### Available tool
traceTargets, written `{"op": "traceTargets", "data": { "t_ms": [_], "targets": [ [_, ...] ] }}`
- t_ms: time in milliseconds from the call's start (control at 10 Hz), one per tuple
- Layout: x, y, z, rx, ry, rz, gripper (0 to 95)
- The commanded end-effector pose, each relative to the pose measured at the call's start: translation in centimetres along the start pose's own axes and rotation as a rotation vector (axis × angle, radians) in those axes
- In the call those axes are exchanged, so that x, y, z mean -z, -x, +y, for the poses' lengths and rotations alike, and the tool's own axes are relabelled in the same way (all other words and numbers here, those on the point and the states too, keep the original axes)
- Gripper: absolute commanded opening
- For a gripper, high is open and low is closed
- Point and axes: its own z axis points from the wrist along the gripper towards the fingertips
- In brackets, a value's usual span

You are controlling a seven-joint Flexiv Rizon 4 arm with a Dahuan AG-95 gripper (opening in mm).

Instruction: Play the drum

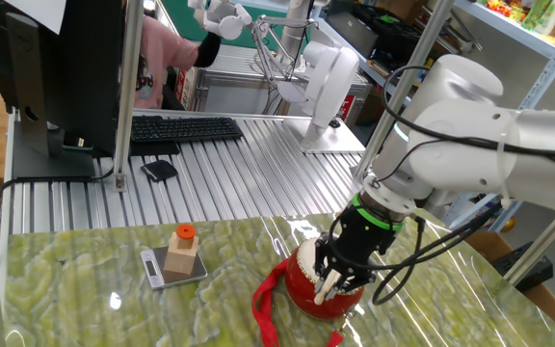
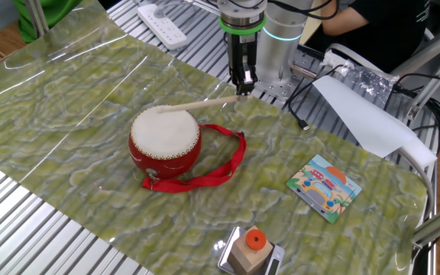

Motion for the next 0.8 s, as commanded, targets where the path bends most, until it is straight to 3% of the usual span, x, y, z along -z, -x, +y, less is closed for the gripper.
{"op": "traceTargets", "data": {
  "t_ms": [100, 300, 800],
  "targets": [
    [0.02, 0.0, 0.01, -0.05, -0.001, -0.017, 0.0],
    [0.03, 0.02, 0.01, -0.033, -0.007, -0.044, 0.0],
    [0.11, 0.02, -0.05, -0.035, -0.003, -0.04, 0.0]
  ]
}}
